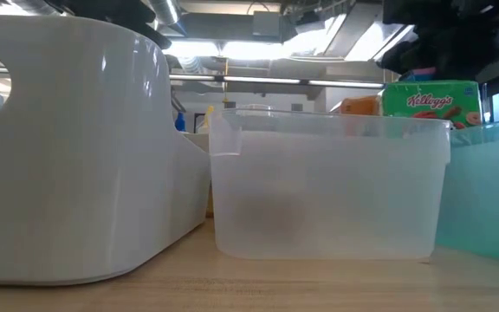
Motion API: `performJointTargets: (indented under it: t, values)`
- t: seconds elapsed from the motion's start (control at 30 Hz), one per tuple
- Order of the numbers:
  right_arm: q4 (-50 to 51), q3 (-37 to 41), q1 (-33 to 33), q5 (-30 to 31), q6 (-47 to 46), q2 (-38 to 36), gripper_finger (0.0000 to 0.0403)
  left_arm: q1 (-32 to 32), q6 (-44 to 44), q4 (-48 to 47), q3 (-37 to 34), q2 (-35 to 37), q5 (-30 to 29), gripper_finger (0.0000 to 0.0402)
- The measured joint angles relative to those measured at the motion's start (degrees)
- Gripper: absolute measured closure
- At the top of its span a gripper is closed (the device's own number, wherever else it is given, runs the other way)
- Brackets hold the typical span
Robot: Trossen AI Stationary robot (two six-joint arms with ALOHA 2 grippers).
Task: Pick & Place Kitchen Items
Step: Put the blue cereal box into the blue bin, then put the red food coloring bottle into the gray bin
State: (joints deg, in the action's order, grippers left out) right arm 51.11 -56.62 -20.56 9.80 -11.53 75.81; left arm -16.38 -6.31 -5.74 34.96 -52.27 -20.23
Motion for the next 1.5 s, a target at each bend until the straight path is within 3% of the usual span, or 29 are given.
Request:
performJointTargets:
  t: [0.37, 0.57, 0.93, 1.23, 1.5]
  values:
    - [-0.4, -0.1, 0.0, 1.1, -0.2, 0.0, 0.0195, 0.0, 0.0, 0.0, 0.0, 0.0, 0.0, 0.0069]
    - [-0.1, -0.1, 0.0, 3.7, -0.3, 0.0, 0.0164, 0.0, 0.0, 0.0, 0.0, 0.0, 0.0, 0.0069]
    - [2.5, -0.6, -0.1, 5.6, 1.1, -3.8, 0.0155, 0.0, 0.0, 0.2, 0.0, 0.0, 0.0, 0.0070]
    - [8.1, -8.0, -1.1, 6.7, 0.9, -6.8, 0.0155, 0.0, 2.9, 1.6, 0.0, 0.0, -0.2, 0.0070]
    - [7.4, -10.8, -1.1, 6.7, 1.6, -7.0, 0.0155, 0.3, 5.1, -11.9, 7.8, 0.0, -0.2, 0.0069]
